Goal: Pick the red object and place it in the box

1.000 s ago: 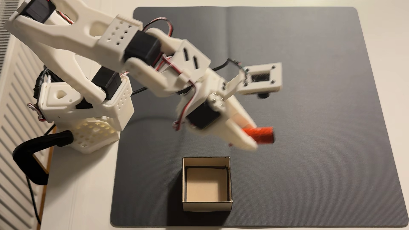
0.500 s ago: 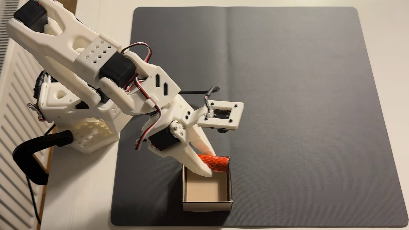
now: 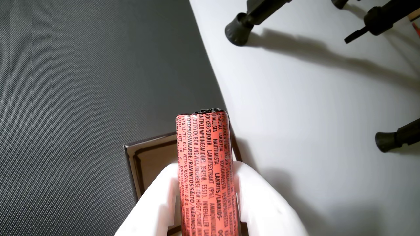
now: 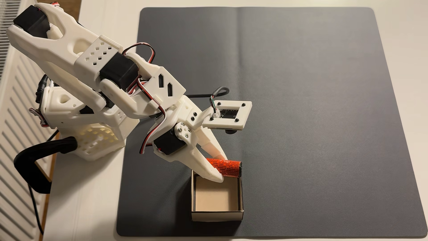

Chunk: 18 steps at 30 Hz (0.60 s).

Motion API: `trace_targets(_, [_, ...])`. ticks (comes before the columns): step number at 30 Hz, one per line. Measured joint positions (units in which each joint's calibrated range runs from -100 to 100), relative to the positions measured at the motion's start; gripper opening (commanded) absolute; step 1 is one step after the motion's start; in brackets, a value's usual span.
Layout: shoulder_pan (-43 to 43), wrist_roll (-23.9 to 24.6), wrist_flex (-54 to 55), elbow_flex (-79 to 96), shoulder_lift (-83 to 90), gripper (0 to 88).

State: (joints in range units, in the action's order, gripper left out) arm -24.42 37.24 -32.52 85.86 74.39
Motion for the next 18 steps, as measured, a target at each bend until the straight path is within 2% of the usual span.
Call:
trace_targets(6, [0.0, 0.0, 0.0, 0.0, 0.0, 10.8])
trace_targets(14, [0.15, 0.0, 0.0, 0.0, 0.0, 26.9])
trace_targets(18, [0.15, 0.0, 0.0, 0.0, 0.0, 27.4])
